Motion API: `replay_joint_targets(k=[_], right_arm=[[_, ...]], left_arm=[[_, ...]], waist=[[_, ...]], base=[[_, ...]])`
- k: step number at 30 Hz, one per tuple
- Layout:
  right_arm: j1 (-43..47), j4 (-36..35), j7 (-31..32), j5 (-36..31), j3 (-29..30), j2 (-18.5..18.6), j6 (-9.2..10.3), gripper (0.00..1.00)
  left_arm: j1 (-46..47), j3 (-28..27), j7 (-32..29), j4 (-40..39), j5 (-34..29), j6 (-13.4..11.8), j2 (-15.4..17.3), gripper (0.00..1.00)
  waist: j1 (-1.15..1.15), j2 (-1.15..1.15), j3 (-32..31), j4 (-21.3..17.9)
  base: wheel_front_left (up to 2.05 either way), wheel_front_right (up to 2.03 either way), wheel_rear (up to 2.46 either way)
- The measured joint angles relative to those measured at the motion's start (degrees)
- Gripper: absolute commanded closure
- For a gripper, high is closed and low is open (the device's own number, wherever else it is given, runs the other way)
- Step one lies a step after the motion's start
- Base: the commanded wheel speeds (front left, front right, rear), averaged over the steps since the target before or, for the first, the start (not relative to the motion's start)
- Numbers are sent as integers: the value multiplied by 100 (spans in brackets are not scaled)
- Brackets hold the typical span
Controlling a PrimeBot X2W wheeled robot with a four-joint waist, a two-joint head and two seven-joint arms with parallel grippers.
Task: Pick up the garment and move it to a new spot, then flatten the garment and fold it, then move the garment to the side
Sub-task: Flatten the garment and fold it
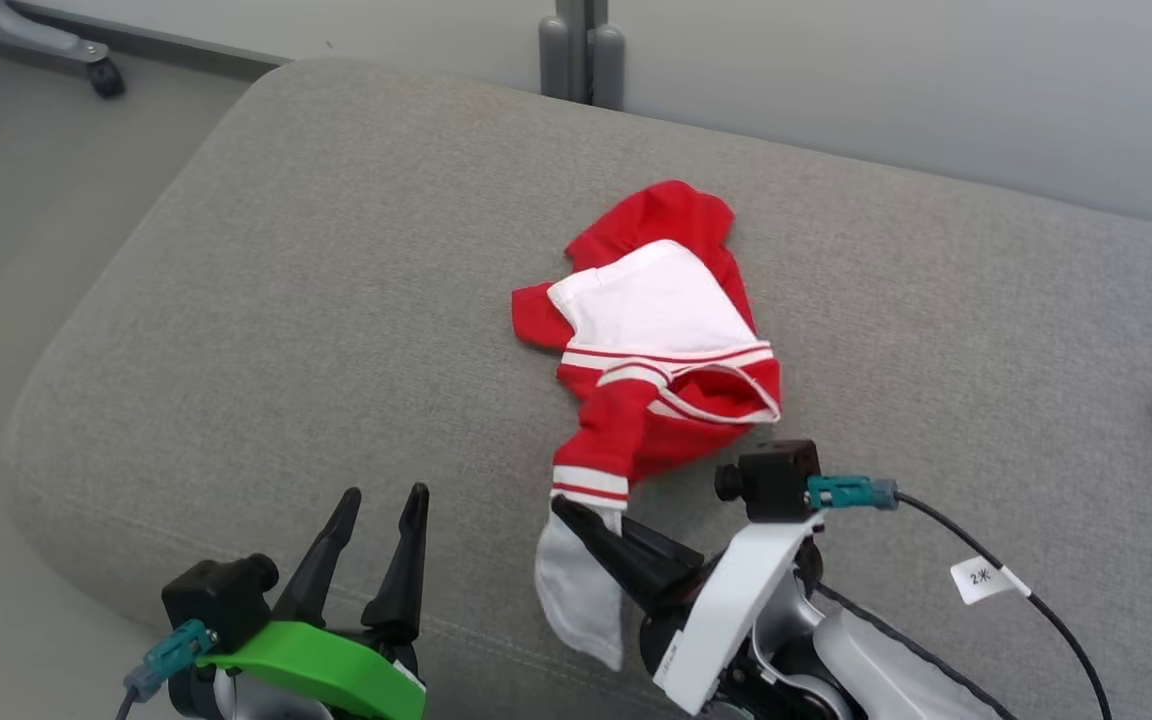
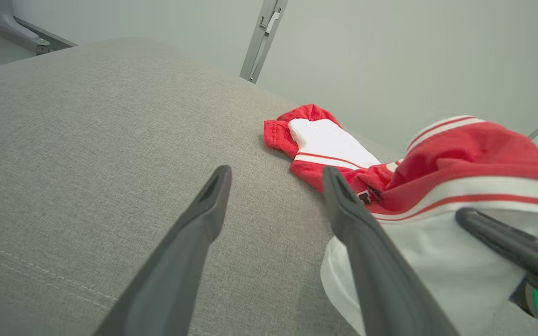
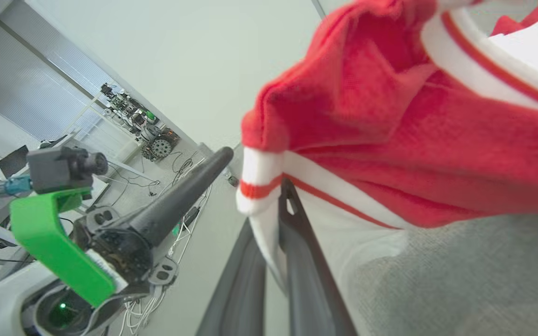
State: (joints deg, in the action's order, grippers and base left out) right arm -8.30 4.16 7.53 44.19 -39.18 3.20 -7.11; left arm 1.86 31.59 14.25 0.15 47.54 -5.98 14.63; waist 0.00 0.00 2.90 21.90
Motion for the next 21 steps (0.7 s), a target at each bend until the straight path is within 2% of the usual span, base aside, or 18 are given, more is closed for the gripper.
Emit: replay_joint_targets(k=[4,7,11,18,21], right_arm=[[-219,-183,189,482,-31,10,5,100],[-389,-158,296,590,-3,11,5,100],[-834,215,334,756,500,10,13,100],[-1884,1151,132,682,1734,35,765,100],[-2193,1521,105,509,2000,177,942,100]], left_arm=[[-40,-32,0,-4,-13,0,-74,0],[-111,-134,0,-47,-46,0,-83,0],[-224,-319,0,-136,-179,0,-127,0],[-232,-443,1,-304,-250,0,-320,0],[-235,-472,1,-333,-293,1,-404,0]], waist=[[0,0,-78,256],[0,0,-100,382],[0,0,-93,582],[0,0,110,713],[0,0,203,744]], base=[[0,0,0],[0,0,0],[0,0,0],[0,0,0],[0,0,0]])
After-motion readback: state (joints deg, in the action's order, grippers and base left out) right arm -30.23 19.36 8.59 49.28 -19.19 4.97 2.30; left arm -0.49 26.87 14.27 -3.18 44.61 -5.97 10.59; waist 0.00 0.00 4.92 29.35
